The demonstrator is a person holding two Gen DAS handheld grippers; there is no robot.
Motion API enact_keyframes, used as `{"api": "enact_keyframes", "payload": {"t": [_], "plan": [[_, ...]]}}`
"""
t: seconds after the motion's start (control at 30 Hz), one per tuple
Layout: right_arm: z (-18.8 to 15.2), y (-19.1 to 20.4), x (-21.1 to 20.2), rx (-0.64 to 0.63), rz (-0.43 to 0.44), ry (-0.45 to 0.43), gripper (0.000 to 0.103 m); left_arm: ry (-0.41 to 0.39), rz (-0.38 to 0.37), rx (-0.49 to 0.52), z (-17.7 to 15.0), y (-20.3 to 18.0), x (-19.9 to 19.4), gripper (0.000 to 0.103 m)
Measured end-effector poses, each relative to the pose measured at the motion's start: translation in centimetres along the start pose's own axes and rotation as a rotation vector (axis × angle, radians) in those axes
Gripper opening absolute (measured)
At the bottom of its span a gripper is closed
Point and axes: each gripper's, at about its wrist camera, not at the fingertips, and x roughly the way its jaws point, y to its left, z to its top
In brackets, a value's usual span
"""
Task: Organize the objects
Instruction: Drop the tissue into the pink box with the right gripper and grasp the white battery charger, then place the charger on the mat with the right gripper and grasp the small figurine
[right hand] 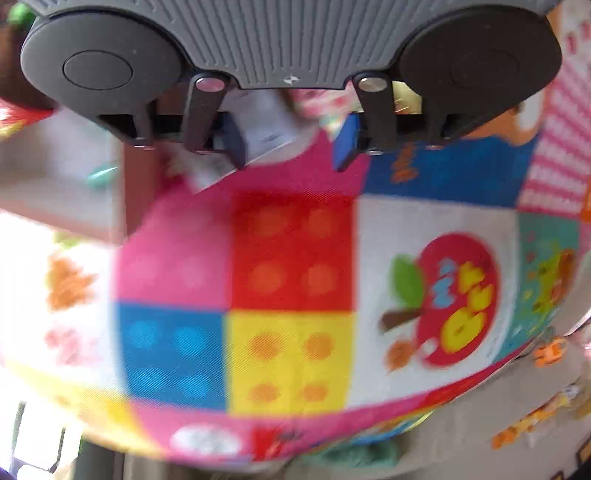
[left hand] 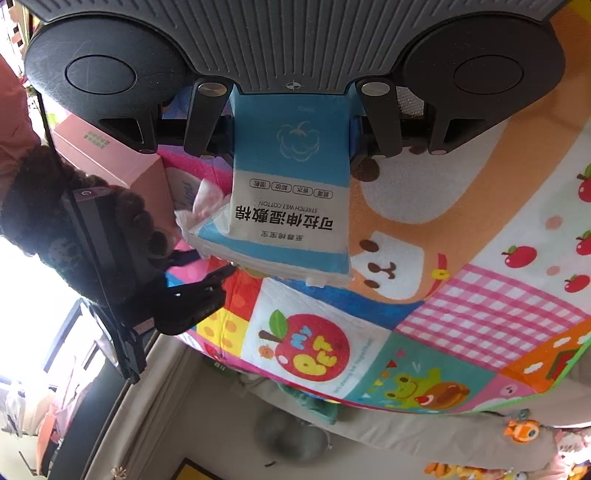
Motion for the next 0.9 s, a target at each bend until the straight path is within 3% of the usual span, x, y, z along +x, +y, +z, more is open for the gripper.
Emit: {"api": "enact_keyframes", "payload": {"t": [0.23, 0.5, 0.6, 0.7, 0.77, 0.83, 0.9], "plan": [[-2.1, 1.3, -2.1, -0.082, 0.105, 0.094, 0.031, 0.002, -0.001, -0.002, 0.0, 0.0, 0.0, 0.057], [-8.9, 0.4, -9.2, -0.219, 0.182, 0.132, 0.032, 0.003, -0.001, -0.001, 0.0, -0.1, -0.1, 0.057], [-11.7, -0.9, -11.8, -0.257, 0.194, 0.106, 0.032, 0.009, 0.003, -0.004, 0.0, -0.2, -0.2, 0.057], [-14.4, -1.6, -14.3, -0.339, 0.147, 0.051, 0.032, 0.024, -0.007, -0.019, -0.5, -0.7, -0.7, 0.057], [-15.7, -2.6, -16.8, -0.37, 0.123, -0.024, 0.04, 0.037, -0.021, -0.008, -1.2, -1.4, -1.2, 0.057], [-16.6, -4.0, -19.5, -0.369, 0.11, -0.114, 0.061, 0.059, -0.041, 0.003, -1.7, -2.1, -1.6, 0.057], [-17.7, -5.3, -21.5, -0.373, 0.087, -0.187, 0.065, 0.084, -0.062, -0.005, -2.2, -2.6, -2.0, 0.056]]}}
